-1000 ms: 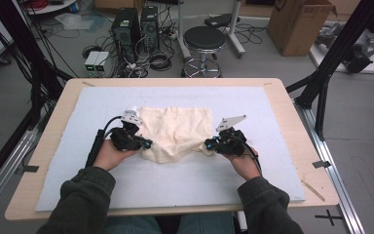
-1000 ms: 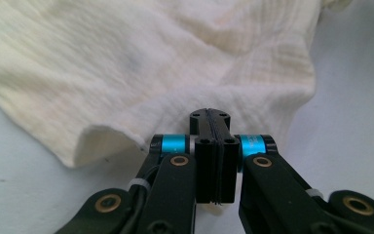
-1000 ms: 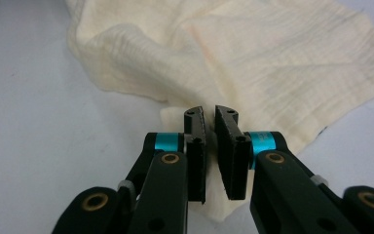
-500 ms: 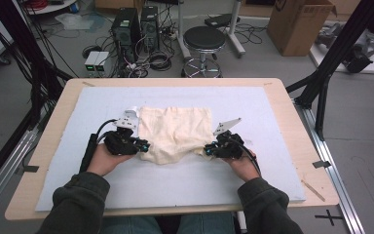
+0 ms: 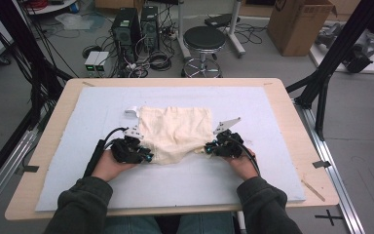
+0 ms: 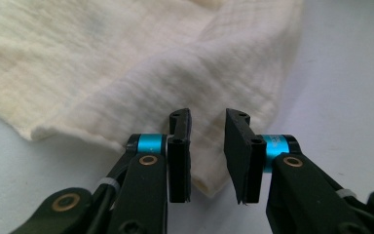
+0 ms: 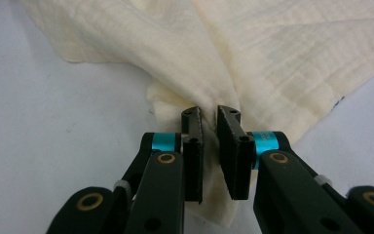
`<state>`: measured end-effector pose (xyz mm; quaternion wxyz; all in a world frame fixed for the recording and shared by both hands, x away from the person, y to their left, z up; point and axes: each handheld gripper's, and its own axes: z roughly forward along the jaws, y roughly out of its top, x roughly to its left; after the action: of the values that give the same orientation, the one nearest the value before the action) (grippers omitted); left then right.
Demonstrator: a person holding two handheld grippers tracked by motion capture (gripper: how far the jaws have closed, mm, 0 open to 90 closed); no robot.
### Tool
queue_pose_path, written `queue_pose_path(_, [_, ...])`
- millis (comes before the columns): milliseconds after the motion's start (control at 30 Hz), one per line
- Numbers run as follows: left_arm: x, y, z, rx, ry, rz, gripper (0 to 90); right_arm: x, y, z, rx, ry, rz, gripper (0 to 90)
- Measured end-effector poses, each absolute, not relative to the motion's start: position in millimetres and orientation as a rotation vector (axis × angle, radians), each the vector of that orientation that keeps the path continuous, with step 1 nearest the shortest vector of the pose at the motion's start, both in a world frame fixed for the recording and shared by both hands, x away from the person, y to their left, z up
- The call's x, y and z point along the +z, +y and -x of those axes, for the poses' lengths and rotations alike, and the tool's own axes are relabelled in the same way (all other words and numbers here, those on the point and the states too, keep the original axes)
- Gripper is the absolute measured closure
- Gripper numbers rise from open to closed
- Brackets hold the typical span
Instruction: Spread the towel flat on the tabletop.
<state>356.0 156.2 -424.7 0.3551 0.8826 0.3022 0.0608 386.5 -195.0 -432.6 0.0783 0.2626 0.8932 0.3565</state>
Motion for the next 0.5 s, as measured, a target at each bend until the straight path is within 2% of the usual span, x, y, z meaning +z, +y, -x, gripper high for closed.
queue_pose_path(200, [-430.2, 150.9, -363.7, 0.211, 0.807, -2.280, 83.5, -431.2, -196.0, -385.1, 1.081, 2.677, -0.770, 77.1])
queue_pose_path(300, [-430.5, 151.7, -364.9, 0.225, 0.805, -2.280, 87.6, -432.7, -194.9, -384.7, 1.070, 2.682, -0.761, 78.0])
queue_pose_path(400, [-428.9, 152.7, -364.5, 0.218, 0.808, -2.283, 88.7, -432.9, -194.0, -384.0, 1.066, 2.690, -0.745, 83.2])
queue_pose_path(500, [-423.5, 157.8, -362.4, 0.196, 0.819, -2.260, 88.8, -430.0, -195.5, -381.3, 1.094, 2.705, -0.742, 84.4])
